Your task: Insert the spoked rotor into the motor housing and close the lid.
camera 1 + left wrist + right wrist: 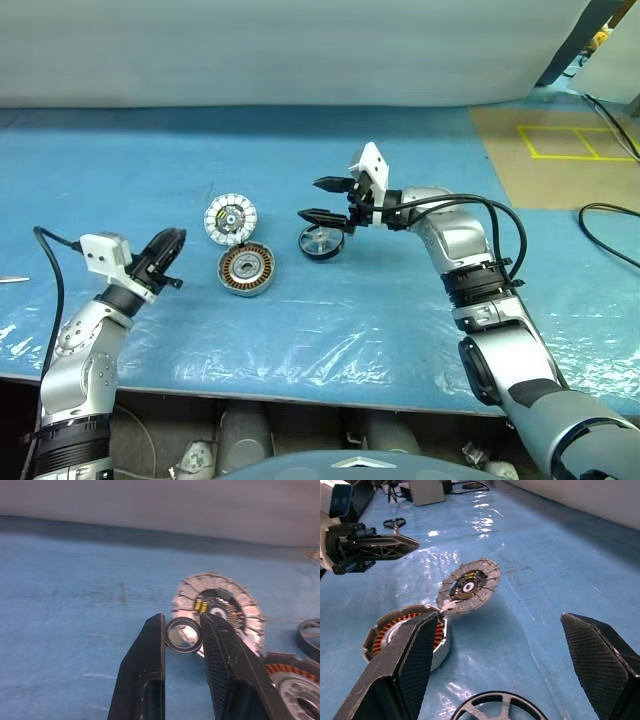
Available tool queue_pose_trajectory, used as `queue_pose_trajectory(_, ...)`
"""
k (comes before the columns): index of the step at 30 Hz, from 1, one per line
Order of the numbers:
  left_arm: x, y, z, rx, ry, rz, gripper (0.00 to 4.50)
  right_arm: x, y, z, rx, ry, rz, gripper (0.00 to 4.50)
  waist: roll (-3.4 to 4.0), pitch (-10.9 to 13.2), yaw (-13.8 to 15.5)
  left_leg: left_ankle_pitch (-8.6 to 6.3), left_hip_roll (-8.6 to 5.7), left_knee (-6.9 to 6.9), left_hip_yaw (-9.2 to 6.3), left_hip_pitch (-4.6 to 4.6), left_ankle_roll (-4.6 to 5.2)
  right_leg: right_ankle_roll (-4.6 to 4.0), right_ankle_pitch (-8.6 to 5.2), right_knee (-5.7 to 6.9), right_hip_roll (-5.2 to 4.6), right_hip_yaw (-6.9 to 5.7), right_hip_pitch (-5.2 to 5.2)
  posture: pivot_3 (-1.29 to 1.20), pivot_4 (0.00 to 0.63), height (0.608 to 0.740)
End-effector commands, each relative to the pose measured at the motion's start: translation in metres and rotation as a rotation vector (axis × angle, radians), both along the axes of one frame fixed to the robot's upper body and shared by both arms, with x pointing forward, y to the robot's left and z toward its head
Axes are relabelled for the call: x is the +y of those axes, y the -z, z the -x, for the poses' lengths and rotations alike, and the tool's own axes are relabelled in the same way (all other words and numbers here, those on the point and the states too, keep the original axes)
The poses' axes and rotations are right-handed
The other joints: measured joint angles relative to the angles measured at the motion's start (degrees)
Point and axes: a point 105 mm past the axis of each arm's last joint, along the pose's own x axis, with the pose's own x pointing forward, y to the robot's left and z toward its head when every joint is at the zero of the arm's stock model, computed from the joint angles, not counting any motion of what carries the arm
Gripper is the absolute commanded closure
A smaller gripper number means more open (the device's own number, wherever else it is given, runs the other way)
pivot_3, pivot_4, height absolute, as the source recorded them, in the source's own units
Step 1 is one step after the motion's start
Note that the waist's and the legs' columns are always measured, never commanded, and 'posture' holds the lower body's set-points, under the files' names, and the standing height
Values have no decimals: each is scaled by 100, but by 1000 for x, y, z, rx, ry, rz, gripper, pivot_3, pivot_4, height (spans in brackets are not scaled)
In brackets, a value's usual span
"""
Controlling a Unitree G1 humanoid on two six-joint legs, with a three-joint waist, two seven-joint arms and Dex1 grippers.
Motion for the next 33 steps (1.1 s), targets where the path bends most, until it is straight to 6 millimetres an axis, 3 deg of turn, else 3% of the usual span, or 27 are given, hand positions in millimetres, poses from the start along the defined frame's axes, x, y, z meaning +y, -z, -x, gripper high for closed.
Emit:
queue_pose_trajectory(1,-23,-15,7,-55,121,-69,3826,9,-12,26,16,-128,-53,371,0,0,2,0,0,0,0,0,0,0,0,0,0,0,0,0,150,740)
queue_pose_trajectory(7,-48,-6,15,-31,233,-160,3826,23,18,45,32,-159,17,371,0,0,-20,0,5,-2,1,3,-1,1,1,0,5,0,0,0,150,740)
queue_pose_trajectory(13,-56,6,17,-13,265,-213,3826,34,37,56,-11,-173,77,371,2,1,-24,0,4,-2,1,6,-1,2,-1,0,5,4,0,0,150,740)
queue_pose_trajectory(33,-64,40,-3,42,287,-276,3826,42,38,63,-27,-161,67,371,1,1,-24,0,-3,-1,0,13,-1,23,12,1,5,11,4,0,150,740)
